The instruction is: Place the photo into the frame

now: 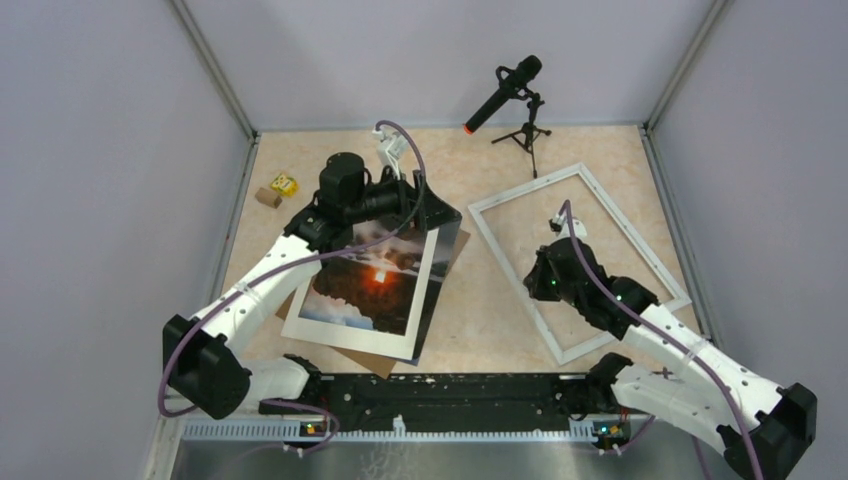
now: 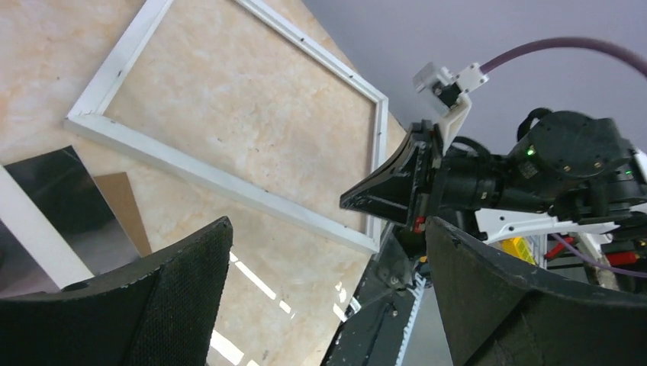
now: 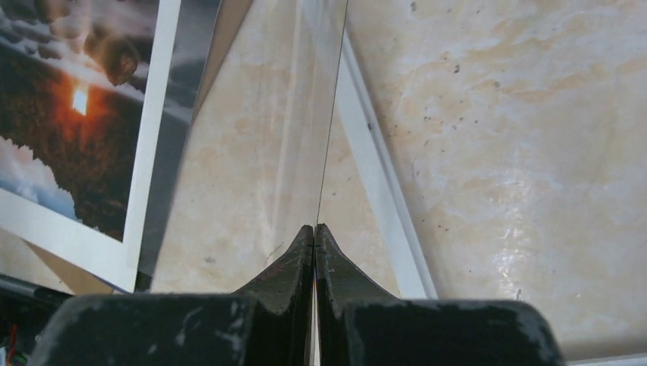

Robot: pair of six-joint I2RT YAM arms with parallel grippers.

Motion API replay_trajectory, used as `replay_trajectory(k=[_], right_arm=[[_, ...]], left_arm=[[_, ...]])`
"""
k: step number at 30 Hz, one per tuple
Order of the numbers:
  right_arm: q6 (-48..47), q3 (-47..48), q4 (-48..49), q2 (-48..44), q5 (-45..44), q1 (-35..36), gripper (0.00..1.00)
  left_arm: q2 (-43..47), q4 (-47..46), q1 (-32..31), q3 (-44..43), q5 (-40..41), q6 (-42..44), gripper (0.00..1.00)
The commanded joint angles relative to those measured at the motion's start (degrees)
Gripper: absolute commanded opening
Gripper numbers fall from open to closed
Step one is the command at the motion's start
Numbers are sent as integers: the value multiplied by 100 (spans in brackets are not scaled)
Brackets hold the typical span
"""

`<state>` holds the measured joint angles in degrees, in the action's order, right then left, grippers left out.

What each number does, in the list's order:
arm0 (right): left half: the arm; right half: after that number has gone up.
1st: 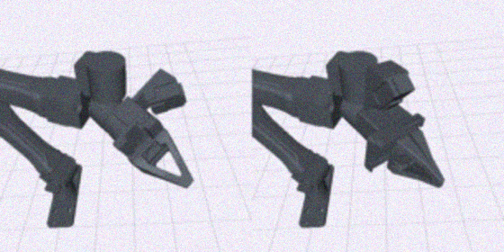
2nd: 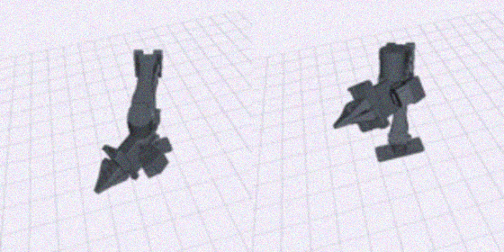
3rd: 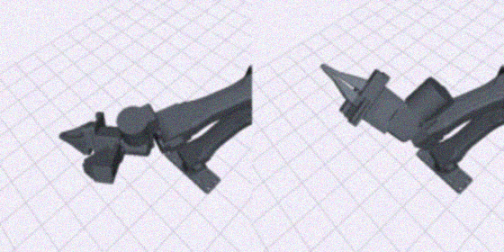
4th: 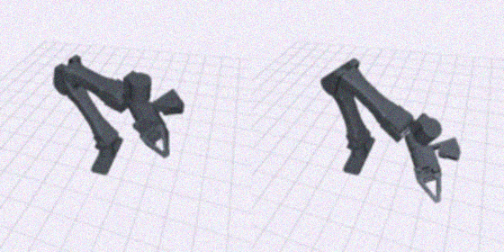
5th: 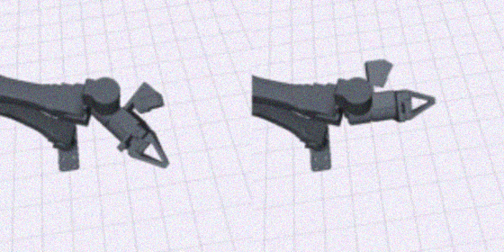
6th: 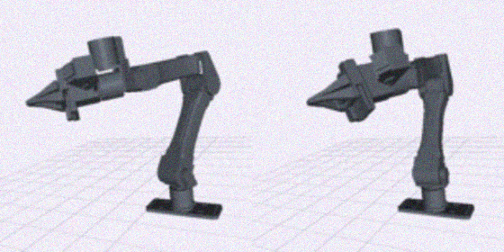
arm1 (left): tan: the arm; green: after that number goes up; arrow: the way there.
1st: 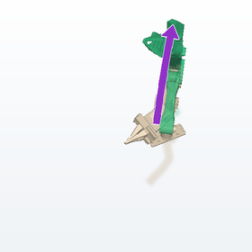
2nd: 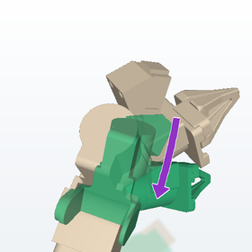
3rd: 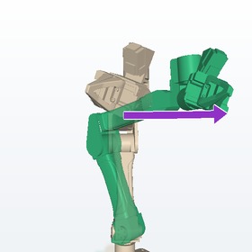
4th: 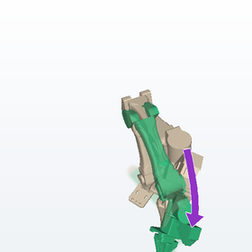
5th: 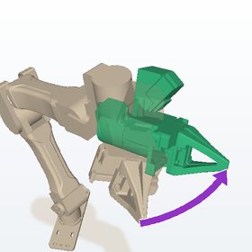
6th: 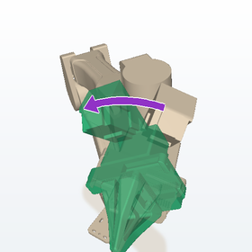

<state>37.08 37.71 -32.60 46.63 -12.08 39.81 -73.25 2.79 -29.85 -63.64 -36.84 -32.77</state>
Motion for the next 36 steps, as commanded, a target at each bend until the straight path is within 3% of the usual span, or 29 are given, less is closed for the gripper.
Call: replay_trajectory(k=[1,4,12,18,20,29,36], right_arm=[[-227,528,-539,63,-732,-100,0],[-132,802,-943,306,-1257,-106,0],[-1238,1701,-1471,912,-1599,-105,0],[-3159,2045,-1400,918,-1564,-106,0],[-3372,2089,-1453,893,-1752,-244,0],[-4916,2050,-1719,1048,-814,-1362,0],[-5923,2114,-1840,1155,549,-2722,0]], left_arm=[[-9,142,-13,1,134,631,98],[89,162,-52,149,287,823,98],[192,-235,-51,512,11,489,98],[76,-211,-89,480,-246,367,98],[58,-192,-99,490,-236,368,99],[97,-421,-199,570,-438,176,98],[238,-16,-524,483,73,567,98]])
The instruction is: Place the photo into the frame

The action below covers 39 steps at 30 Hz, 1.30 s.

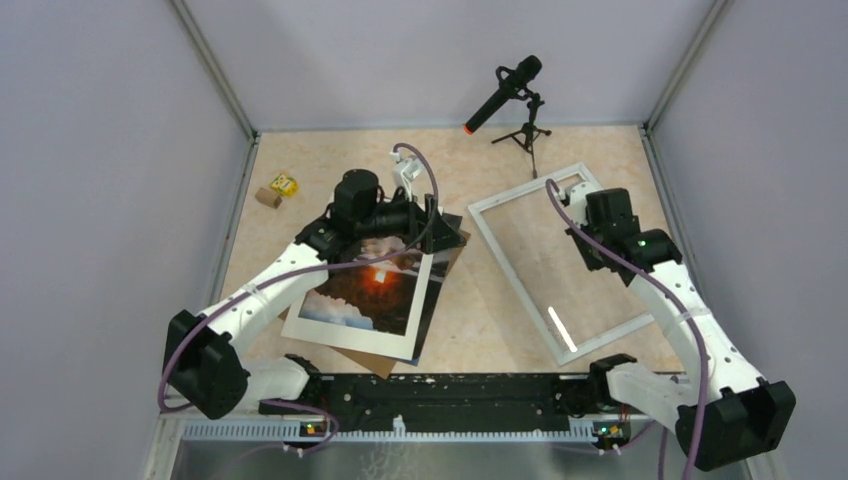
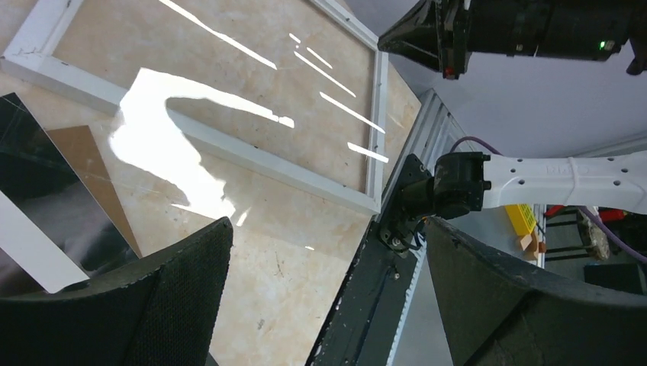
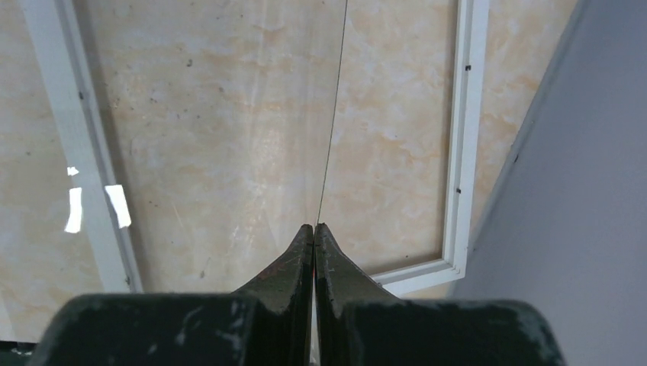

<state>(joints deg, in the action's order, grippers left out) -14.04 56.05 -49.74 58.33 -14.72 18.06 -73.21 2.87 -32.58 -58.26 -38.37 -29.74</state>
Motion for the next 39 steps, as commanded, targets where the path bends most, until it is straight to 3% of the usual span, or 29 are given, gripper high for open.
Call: replay_trajectory(k=[1,9,13,15,25,39], right_arm=[[-902,294,-129,-1,908,-667,0],[-1941,286,-164,406,1279,-1466,0],[-1774,273,311,569,1433,-2086,0],[-1638,253,587,566,2020,-2390,0],[-1208,-242,1644,708,2281,-2799,0],[-983,-385,2064,943,2029,-3014,0]], left_arm=[[244,-13,-324,-54,266,293,98],[247,23,-759,-37,447,359,98],[338,41,-910,-72,499,427,98],[359,327,-1018,-193,764,564,98],[307,732,-1198,-403,1303,846,98],[128,862,-1205,-466,1337,917,98]])
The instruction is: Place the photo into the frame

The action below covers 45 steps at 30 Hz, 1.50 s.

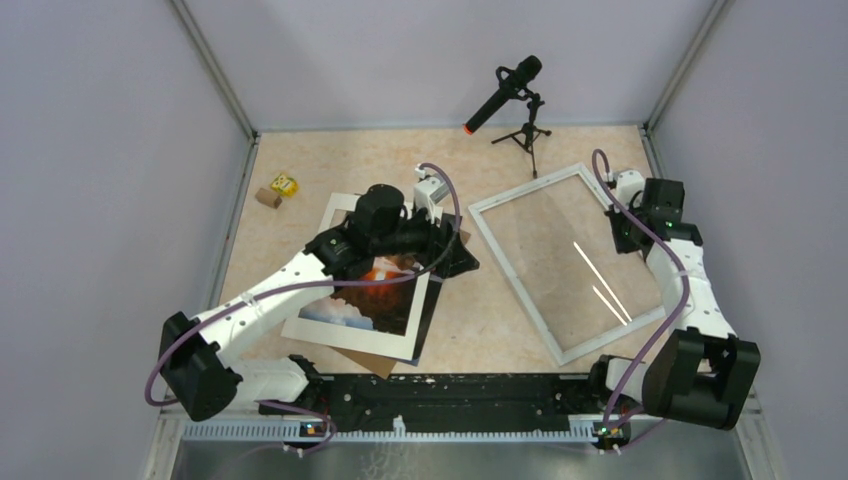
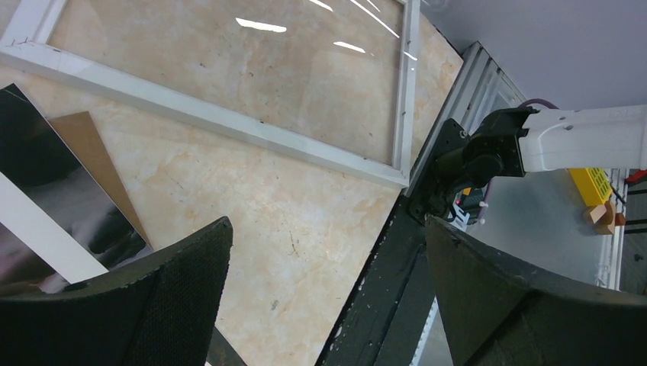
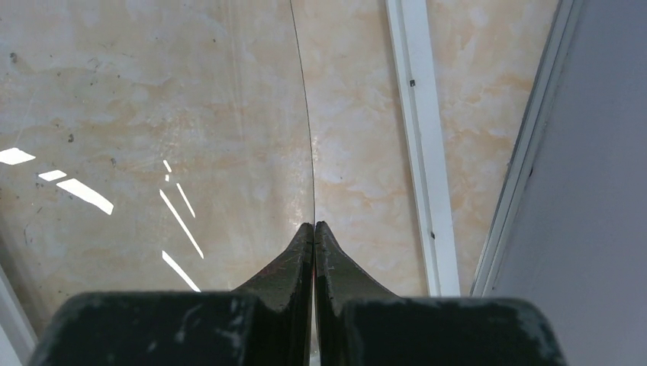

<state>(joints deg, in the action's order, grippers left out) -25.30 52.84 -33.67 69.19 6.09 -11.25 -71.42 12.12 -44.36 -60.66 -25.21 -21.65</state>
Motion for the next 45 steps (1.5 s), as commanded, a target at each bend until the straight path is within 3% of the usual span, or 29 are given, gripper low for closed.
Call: replay_trajectory(k=[1,24,34,45], right_arm=[[160,-90,495,-166,-96,-92,0],[706,-378,928,-221,-585,-199,0],[1004,-595,1271,-241,-405,-264,0],[942,-1047,1706,-1114,73,-264,0]], left_arm=[[-62,-67,-25,-226,-8,101,98],[-177,-88,-20,-194,-27,116,98],[-175,-97,-21,-191,-58,108,98],[-184,-104,-20,-182,-65,100,98]])
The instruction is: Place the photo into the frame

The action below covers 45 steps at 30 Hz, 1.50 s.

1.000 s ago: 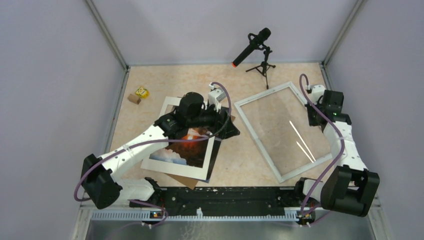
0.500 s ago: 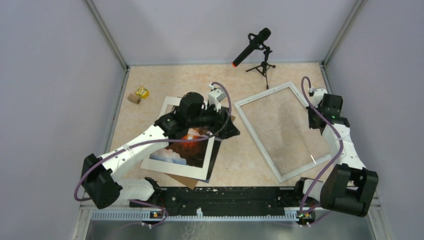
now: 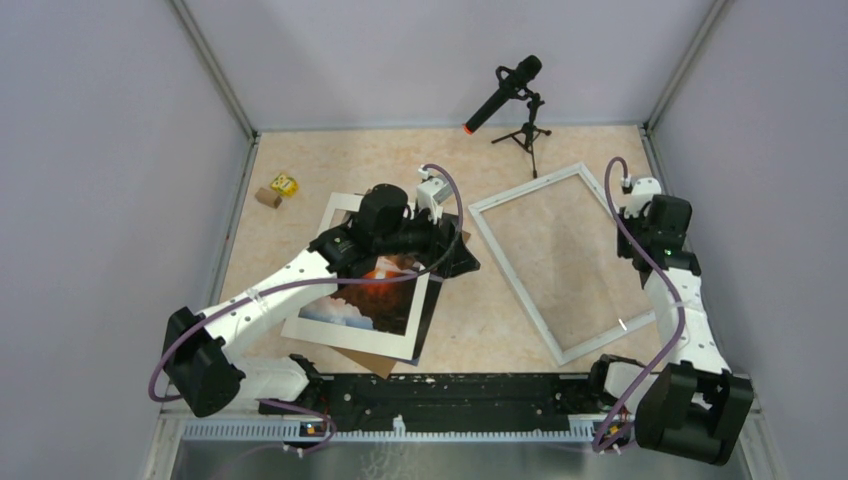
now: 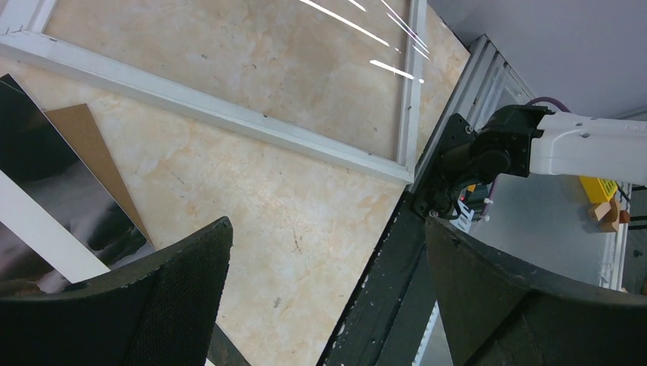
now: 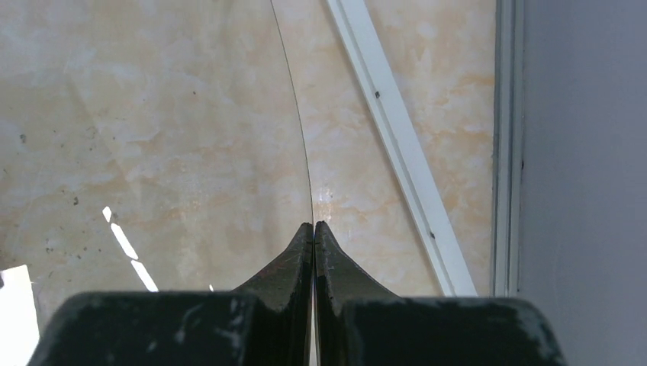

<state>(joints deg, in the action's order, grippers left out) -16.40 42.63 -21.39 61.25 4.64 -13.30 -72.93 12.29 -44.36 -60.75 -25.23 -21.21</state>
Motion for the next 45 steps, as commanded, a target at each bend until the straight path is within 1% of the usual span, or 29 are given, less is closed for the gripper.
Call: replay_trajectory(k=[1,6,14,23,36,45], right_arm=[[56,-8,459,-353,205,-54,0],[151,114,440,-419,96,-59,0],[360,176,615,-392,222,-55,0],[416,176,649,-673,167,-56,0],[471,246,836,-344,239,-59,0],[645,108,1007,-528,298,-55,0]], left_arm=[[-33,-125,-20,-174,-74,56,98],[-28,-137,-20,-165,-57,56,99],[-38,-145,-25,-156,-62,56,99],[-41,-121,-20,-173,-70,65,99],[1,-117,-20,-167,-36,90,99],[19,-127,-20,-164,-45,84,98]])
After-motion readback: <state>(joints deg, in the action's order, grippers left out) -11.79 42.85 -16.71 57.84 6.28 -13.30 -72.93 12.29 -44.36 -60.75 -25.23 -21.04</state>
